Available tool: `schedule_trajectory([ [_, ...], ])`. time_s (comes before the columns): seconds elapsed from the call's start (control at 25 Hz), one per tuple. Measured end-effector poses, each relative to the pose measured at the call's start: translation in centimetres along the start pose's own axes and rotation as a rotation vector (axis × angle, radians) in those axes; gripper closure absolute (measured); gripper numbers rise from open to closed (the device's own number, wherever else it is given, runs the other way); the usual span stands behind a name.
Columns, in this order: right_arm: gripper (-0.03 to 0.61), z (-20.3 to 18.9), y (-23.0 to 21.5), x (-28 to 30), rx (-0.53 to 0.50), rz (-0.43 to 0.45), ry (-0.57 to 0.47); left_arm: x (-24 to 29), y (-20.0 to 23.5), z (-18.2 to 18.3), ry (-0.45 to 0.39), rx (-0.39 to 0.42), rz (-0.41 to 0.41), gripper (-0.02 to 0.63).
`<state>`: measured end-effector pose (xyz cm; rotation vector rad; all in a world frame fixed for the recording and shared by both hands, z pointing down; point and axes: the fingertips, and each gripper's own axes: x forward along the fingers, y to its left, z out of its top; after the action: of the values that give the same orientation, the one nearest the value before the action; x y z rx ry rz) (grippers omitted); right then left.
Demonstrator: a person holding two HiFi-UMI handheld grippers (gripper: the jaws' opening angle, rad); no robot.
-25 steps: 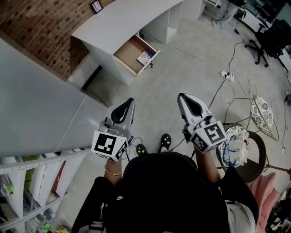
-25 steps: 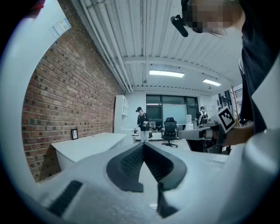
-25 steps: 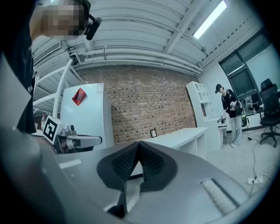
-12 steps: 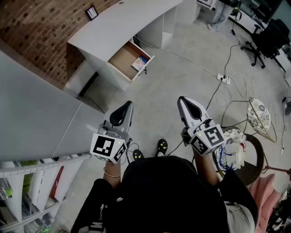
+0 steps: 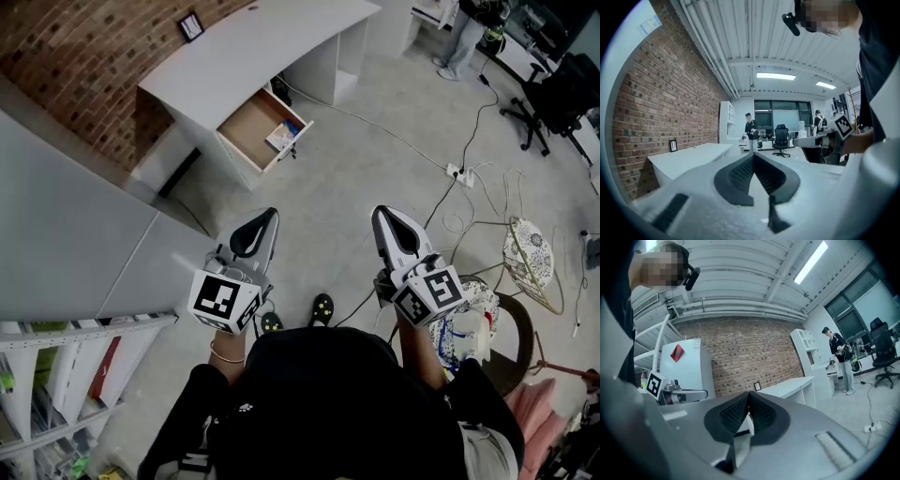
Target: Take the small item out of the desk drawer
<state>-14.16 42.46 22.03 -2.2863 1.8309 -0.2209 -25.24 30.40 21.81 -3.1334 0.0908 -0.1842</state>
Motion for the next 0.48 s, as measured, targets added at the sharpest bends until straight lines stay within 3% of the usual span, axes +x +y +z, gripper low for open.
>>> schedule_trajectory([
  [0.48,0.571,-0.6,-3.5,-0.7,0.049,0.004,-0.004,2.3,-1.2,-0.1,0.019,0.003,0.022,0.614],
])
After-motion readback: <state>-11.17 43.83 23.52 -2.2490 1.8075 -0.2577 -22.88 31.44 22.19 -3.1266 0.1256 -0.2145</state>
